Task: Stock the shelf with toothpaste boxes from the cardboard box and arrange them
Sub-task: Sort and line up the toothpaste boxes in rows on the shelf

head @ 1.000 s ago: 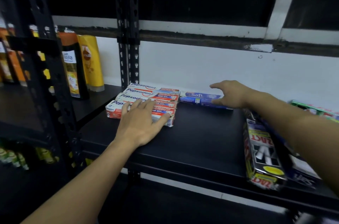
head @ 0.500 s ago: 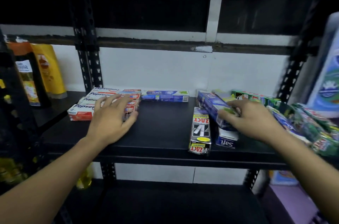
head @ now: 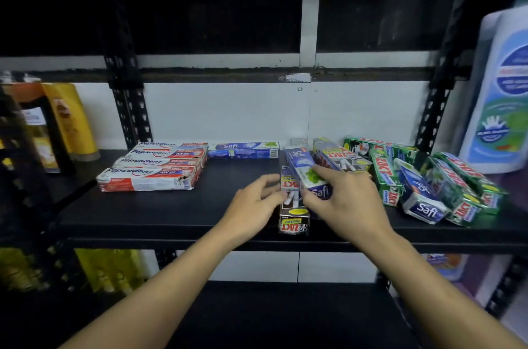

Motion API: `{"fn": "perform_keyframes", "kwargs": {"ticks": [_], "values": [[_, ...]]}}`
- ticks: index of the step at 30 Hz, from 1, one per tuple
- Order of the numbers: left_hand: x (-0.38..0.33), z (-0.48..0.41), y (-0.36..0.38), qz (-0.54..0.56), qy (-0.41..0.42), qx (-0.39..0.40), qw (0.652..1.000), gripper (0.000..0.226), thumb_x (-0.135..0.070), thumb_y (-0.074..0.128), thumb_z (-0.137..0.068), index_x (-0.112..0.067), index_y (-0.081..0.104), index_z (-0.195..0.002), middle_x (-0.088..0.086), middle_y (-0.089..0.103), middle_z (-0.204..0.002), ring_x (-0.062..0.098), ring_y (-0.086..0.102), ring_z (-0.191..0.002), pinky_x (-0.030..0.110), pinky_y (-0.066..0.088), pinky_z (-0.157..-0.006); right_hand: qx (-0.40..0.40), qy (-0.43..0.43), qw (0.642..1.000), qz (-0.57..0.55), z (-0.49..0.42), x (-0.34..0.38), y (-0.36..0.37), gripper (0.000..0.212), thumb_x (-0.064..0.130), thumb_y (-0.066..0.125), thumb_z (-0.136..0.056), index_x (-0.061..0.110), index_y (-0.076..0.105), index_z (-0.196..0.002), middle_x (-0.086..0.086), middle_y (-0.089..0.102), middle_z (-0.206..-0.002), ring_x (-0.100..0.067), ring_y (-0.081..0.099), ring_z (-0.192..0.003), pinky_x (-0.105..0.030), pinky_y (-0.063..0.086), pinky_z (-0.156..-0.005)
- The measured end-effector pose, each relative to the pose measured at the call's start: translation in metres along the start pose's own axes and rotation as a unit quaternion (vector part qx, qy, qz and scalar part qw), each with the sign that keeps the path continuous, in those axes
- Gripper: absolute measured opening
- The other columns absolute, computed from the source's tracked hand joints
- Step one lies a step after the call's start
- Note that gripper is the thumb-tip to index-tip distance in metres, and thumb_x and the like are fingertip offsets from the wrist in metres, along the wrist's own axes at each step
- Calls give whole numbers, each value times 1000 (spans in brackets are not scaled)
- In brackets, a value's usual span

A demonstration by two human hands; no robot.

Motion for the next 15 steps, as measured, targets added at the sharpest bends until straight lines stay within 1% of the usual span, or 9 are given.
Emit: {"fn": "perform_keyframes", "kwargs": {"ticks": [3,5,6,8,10,12,13,14,15], "values": [[0,2,-8,-18,8,-4,1000,57,-31,62,-94,-30,39,-147,-15,55,-140,1,58,-114,16,40,-91,-6,-33,999,-21,4,6,0,45,46,68,-79,20,69,-115,-2,74,-81,-21,67,-76,-37,54,-67],[-2,2,-15,-109,64,-28,992,67,-30,64,-92,-34,31,-150,-11,49,-146,3,56,-117,25,46,-96,-3,-44,997,-60,5,10,1,41,40,71,-77,20,71,-112,-1,75,-82,-12,66,-70,-33,54,-68],[-3,2,-19,-163,99,-35,981,72,-29,65,-90,-38,29,-151,-11,48,-147,6,52,-124,30,45,-101,2,-51,995,-89,5,11,2,41,36,73,-76,21,72,-114,1,76,-86,-5,65,-67,-26,53,-69],[-5,1,-28,-253,163,-39,953,79,-25,66,-87,-41,24,-153,-13,36,-156,10,40,-137,34,38,-110,19,-68,986,-150,5,16,6,44,29,75,-75,24,71,-119,7,76,-96,8,62,-70,-8,47,-70],[-4,2,-38,-332,204,-47,919,79,-29,67,-88,-38,24,-154,-11,28,-160,15,32,-142,37,32,-114,45,-80,976,-199,4,20,10,47,25,76,-75,25,69,-121,11,74,-106,13,62,-88,-3,44,-77],[4,6,-47,-411,232,-64,879,72,-36,64,-91,-37,28,-153,-10,31,-158,18,26,-146,42,23,-119,61,-97,969,-219,3,22,15,51,28,77,-78,27,66,-127,14,69,-120,12,58,-107,-2,40,-88],[9,9,-51,-428,243,-71,867,66,-36,61,-94,-38,31,-152,-11,35,-156,17,26,-147,42,20,-120,65,-105,970,-210,4,22,17,56,35,76,-80,29,61,-133,16,64,-128,10,54,-115,-3,37,-94],[14,12,-55,-420,249,-68,870,60,-34,59,-96,-39,34,-151,-13,39,-154,14,29,-146,43,22,-119,70,-111,973,-192,6,20,21,64,46,74,-81,30,53,-139,19,57,-134,9,49,-122,-7,34,-99],[18,13,-59,-394,254,-58,881,56,-31,57,-97,-38,37,-149,-15,43,-151,10,34,-144,42,29,-117,78,-112,976,-171,10,18,25,74,57,71,-80,32,45,-145,23,50,-138,8,43,-127,-11,32,-103]]}}
Point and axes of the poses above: each hand's wrist, its own z-axis away from the middle knuckle, its own y-axis out of the palm, x = y × z, the point moved 5 cm from there along -z, towards the middle knuckle
